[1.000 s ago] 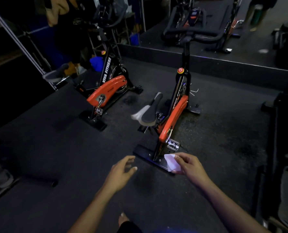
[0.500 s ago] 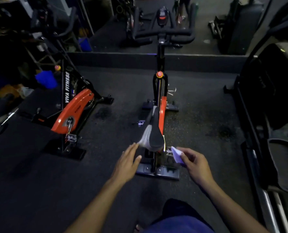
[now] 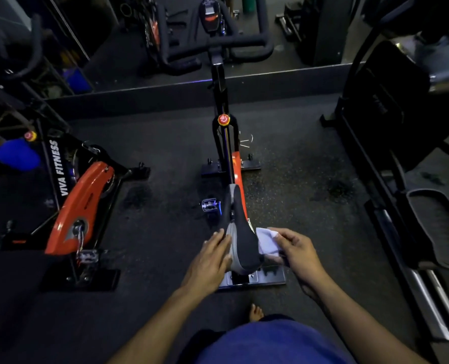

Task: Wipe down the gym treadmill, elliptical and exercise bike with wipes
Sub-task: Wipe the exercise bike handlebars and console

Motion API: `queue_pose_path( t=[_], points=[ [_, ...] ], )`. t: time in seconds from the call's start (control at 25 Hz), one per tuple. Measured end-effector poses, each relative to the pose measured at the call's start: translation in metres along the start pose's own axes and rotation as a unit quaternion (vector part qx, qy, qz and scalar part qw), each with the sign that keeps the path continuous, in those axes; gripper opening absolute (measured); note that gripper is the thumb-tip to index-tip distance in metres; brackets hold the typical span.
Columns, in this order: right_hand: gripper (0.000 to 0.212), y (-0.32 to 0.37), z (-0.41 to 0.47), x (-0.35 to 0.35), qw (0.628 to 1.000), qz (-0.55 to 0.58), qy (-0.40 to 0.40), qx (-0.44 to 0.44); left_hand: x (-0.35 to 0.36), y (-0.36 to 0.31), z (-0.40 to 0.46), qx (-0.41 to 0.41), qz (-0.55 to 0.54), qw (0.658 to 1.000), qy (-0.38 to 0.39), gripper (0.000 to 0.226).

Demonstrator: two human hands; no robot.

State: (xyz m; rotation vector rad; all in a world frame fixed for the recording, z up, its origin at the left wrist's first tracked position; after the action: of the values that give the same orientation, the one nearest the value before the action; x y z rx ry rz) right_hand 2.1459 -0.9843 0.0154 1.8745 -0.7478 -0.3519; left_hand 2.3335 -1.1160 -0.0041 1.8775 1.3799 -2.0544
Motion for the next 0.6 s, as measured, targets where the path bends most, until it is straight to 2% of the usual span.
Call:
queue_pose_path(
  t=[0.08,0.16,0.2,0.24,0.28,0.32,0.4,0.44,0.52,0.6],
  points=[
    [0.023,-0.005,0.005,0.016,0.997,0.054,0.018,0.053,-0.009,0.002,0.003,0.018,-0.021,0.998,-0.063,0.057],
    [0.022,-0.007,0.006,0.026,0.992,0.091,0.003,0.082,-0.018,0.002,0.01,0.02,-0.052,0.993,-0.101,0.05],
    [0.022,-0.004,0.009,0.027,0.995,0.08,-0.008,0.066,-0.018,0.002,0.013,0.02,-0.052,0.995,-0.088,0.051],
    [0.022,0.002,0.012,0.026,0.999,0.021,-0.021,0.012,-0.015,0.006,0.016,0.016,-0.042,0.998,-0.055,0.055],
    [0.022,0.005,0.016,0.025,0.994,-0.084,-0.036,-0.058,-0.009,0.012,0.019,0.011,-0.028,0.999,-0.017,0.059],
    [0.022,0.007,0.018,0.027,0.969,-0.207,-0.046,-0.131,-0.004,0.022,0.023,0.01,-0.011,1.0,0.022,0.061],
    [0.026,-0.002,0.014,0.044,0.884,-0.4,-0.014,-0.242,0.004,0.036,0.027,0.028,0.008,0.997,0.065,0.064],
    [0.032,-0.016,0.01,0.051,0.837,-0.476,0.016,-0.271,0.006,0.04,0.029,0.037,0.004,0.997,0.072,0.065],
    [0.043,-0.04,-0.001,0.053,0.764,-0.563,0.057,-0.312,0.009,0.042,0.03,0.048,-0.01,0.996,0.069,0.068],
    [0.049,-0.049,-0.009,0.046,0.735,-0.588,0.083,-0.327,0.012,0.046,0.029,0.049,-0.017,0.997,0.062,0.066]
  ],
)
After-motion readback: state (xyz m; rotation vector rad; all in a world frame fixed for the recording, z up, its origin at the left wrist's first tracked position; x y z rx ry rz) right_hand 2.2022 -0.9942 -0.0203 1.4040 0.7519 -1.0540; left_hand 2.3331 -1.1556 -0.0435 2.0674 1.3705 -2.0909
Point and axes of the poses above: each hand's wrist, its own z-axis towards the middle knuckle, its own x-axis out of the palm, y = z × x, the point moved 4 cm from there along z, towards the middle knuckle, and after that the axes turned 1 degree about -z, right-handed, at the moved point
